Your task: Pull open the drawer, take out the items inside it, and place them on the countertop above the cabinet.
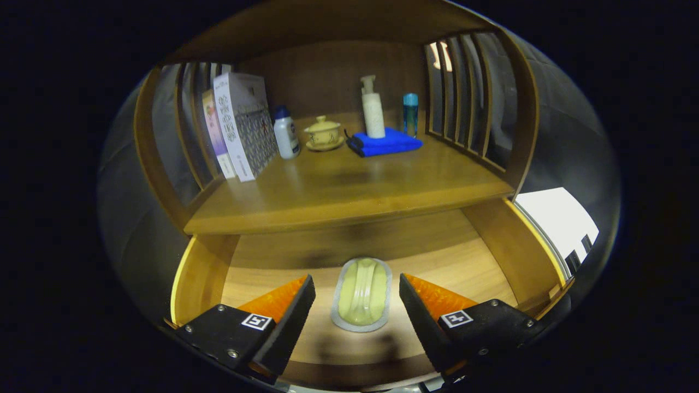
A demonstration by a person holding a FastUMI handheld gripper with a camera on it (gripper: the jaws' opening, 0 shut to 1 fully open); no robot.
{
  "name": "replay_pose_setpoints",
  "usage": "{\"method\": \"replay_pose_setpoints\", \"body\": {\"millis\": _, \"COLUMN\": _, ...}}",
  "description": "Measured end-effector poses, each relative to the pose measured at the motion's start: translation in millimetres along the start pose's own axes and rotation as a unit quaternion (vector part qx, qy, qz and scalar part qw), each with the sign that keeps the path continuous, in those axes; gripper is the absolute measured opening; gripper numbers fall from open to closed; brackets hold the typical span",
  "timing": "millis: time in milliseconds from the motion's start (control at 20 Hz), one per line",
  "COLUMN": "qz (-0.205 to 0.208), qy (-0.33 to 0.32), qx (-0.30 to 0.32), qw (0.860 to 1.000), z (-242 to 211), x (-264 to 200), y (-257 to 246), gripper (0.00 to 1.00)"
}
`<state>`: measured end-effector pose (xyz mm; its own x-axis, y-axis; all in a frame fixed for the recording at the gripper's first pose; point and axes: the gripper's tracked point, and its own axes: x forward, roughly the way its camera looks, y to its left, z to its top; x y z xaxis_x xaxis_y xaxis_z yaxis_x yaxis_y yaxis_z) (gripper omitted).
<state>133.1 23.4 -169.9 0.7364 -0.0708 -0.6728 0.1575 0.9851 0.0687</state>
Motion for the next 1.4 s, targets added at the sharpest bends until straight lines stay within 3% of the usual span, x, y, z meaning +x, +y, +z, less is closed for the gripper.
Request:
{"method": "replay_pose_setpoints", "body": {"millis": 400, "qz": -0.023, "qy": 0.059, "qx": -0.033, "qw": 0.997, "z": -17, "x": 32, "y": -10, "gripper": 0.70}}
{"method": "replay_pose_setpoints", "body": {"millis": 500, "qz": -0.017, "qy": 0.080, "qx": -0.054, "qw": 0.995, "z": -26, "x": 36, "y": -7, "gripper": 0.60}}
{"method": "replay_pose_setpoints", "body": {"millis": 650, "qz": -0.019, "qy": 0.077, "qx": -0.075, "qw": 0.994, "z": -29, "x": 40, "y": -6, "gripper": 0.33}}
{"method": "replay_pose_setpoints", "body": {"millis": 700, "qz": -0.027, "qy": 0.076, "qx": -0.080, "qw": 0.994, "z": -31, "x": 39, "y": -10, "gripper": 0.32}}
{"method": "replay_pose_setpoints", "body": {"millis": 750, "qz": -0.029, "qy": 0.074, "qx": -0.084, "qw": 0.993, "z": -33, "x": 36, "y": -11, "gripper": 0.25}}
{"method": "replay_pose_setpoints", "body": {"millis": 1100, "qz": 0.009, "qy": 0.043, "qx": -0.102, "qw": 0.994, "z": -42, "x": 6, "y": 0, "gripper": 0.09}}
{"method": "replay_pose_setpoints", "body": {"millis": 1400, "qz": 0.004, "qy": -0.050, "qx": -0.078, "qw": 0.996, "z": 3, "x": -46, "y": 0, "gripper": 0.08}}
